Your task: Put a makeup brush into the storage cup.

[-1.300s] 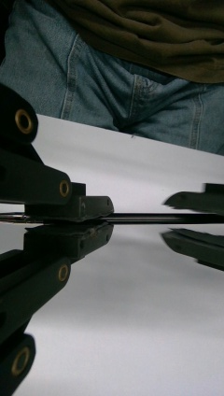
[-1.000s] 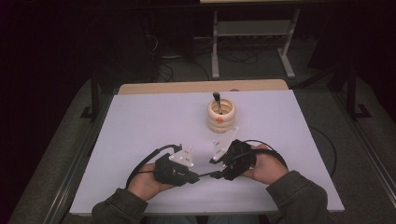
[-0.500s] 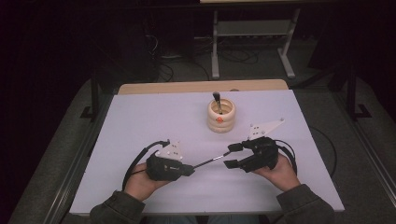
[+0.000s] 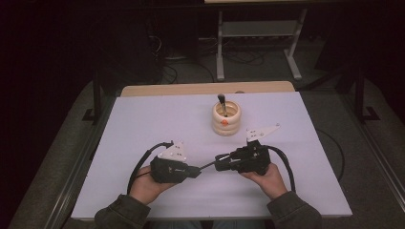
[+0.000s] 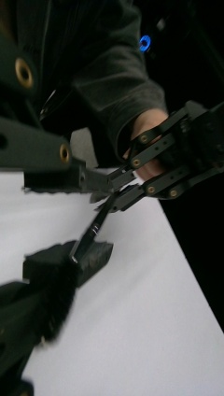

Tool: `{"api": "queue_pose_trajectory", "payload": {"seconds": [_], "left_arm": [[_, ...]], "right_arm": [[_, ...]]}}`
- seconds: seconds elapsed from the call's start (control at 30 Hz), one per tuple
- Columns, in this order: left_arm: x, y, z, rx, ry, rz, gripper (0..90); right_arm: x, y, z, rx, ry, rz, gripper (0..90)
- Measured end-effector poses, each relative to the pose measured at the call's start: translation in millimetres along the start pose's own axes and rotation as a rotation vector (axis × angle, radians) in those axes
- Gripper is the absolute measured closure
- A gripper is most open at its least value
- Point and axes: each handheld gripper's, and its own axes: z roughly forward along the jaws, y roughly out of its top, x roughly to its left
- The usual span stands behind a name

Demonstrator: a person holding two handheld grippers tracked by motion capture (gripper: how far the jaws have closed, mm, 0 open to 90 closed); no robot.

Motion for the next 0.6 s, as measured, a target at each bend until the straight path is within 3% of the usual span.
{"api": "queue_pose_trajectory", "payload": {"seconds": [0.07, 0.2, 0.27, 0.4, 0.43, 0.47, 0.6], "left_arm": [[-1.5, -0.1, 1.4, 0.002, -0.004, 0.009, 84.6], [-0.8, -0.3, 3.8, 0.018, -0.007, 0.011, 81.0], [0.0, 0.3, 4.7, 0.020, -0.008, 0.003, 77.0], [-0.4, 1.9, 7.4, 0.030, -0.014, 0.002, 71.6], [-2.2, 3.1, 10.2, 0.039, -0.013, 0.003, 71.6], [-2.4, 3.8, 10.6, 0.050, -0.017, 0.008, 72.3], [-2.6, 5.5, 11.9, 0.066, -0.022, 0.021, 75.2]], "right_arm": [[-0.1, -0.1, -0.2, -0.007, 0.015, -0.004, 79.3], [2.2, 2.2, 1.7, -0.010, 0.057, -0.028, 84.4], [2.5, 2.5, 1.9, -0.002, 0.054, -0.036, 84.5], [6.2, 7.4, 4.3, 0.056, 0.018, -0.070, 84.6], [8.0, 9.5, 5.6, 0.081, 0.004, -0.081, 84.6], [14.0, 15.3, 8.9, 0.150, -0.036, -0.119, 84.6], [24.4, 24.3, 17.9, 0.247, -0.078, -0.171, 84.5]]}}
